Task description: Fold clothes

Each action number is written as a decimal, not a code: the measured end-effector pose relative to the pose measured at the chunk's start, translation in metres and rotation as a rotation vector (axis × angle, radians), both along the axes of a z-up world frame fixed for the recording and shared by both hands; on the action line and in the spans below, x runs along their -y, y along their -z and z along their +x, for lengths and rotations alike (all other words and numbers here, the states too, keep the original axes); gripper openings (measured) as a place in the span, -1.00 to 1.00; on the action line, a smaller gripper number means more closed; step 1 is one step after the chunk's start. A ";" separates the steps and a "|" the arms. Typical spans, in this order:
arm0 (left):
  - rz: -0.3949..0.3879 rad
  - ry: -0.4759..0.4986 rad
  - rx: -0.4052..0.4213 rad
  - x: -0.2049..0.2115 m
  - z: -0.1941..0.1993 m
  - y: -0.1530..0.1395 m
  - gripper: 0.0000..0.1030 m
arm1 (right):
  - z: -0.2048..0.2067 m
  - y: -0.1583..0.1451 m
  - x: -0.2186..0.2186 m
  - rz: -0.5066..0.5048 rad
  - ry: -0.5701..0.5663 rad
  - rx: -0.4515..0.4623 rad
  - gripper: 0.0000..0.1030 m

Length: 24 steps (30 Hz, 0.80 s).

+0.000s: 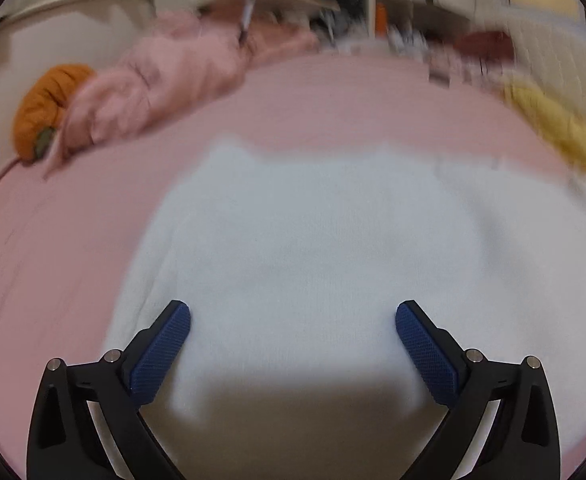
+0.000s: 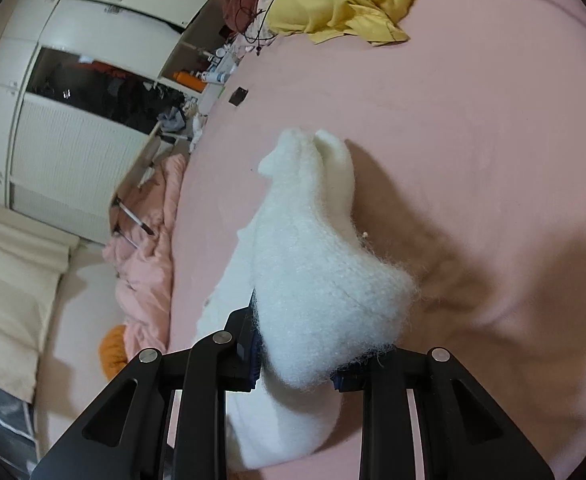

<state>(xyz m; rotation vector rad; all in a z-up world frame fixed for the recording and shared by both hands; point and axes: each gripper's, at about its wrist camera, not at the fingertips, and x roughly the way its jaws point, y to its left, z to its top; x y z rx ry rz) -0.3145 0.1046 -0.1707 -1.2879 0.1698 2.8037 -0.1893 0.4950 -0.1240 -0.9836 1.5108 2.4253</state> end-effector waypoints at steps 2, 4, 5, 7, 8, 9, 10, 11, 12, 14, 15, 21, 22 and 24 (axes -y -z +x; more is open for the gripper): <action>0.007 0.018 0.020 0.005 0.000 -0.001 1.00 | -0.003 -0.006 0.004 0.031 -0.013 -0.001 -0.51; 0.046 0.013 0.021 0.010 0.002 -0.015 0.99 | -0.006 -0.017 0.013 0.093 -0.031 0.004 -0.53; 0.066 0.010 0.022 0.013 0.003 -0.021 0.99 | -0.009 -0.023 0.019 0.121 -0.047 0.003 -0.53; 0.139 -0.011 0.015 0.028 0.014 -0.033 0.99 | -0.014 -0.036 0.031 0.177 -0.078 0.001 -0.55; 0.177 -0.024 0.008 0.041 0.028 -0.036 0.99 | -0.019 -0.044 0.040 0.216 -0.103 -0.002 -0.56; 0.215 -0.038 0.002 0.054 0.043 -0.040 0.99 | -0.023 -0.052 0.049 0.255 -0.128 -0.004 -0.56; 0.248 -0.054 -0.005 0.068 0.057 -0.043 0.99 | -0.029 -0.059 0.060 0.284 -0.156 -0.010 -0.57; 0.255 -0.078 -0.009 0.083 0.075 -0.044 0.99 | -0.034 -0.066 0.071 0.313 -0.185 -0.016 -0.57; 0.262 -0.102 -0.015 0.098 0.092 -0.044 0.99 | -0.042 -0.074 0.087 0.333 -0.214 -0.028 -0.58; 0.272 -0.152 -0.031 0.126 0.120 -0.044 0.99 | -0.059 -0.089 0.119 0.374 -0.272 -0.052 -0.58; 0.277 -0.177 -0.039 0.140 0.134 -0.043 0.99 | -0.064 -0.096 0.135 0.397 -0.300 -0.064 -0.58; 0.324 -0.335 -0.118 0.207 0.187 -0.042 0.99 | -0.085 -0.103 0.285 0.662 -0.589 -0.140 -0.59; 0.345 -0.349 -0.119 0.212 0.184 -0.041 0.99 | -0.085 -0.093 0.309 0.713 -0.647 -0.139 -0.59; 0.375 -0.369 -0.128 0.220 0.179 -0.038 0.99 | -0.082 -0.054 0.359 0.811 -0.791 -0.083 -0.60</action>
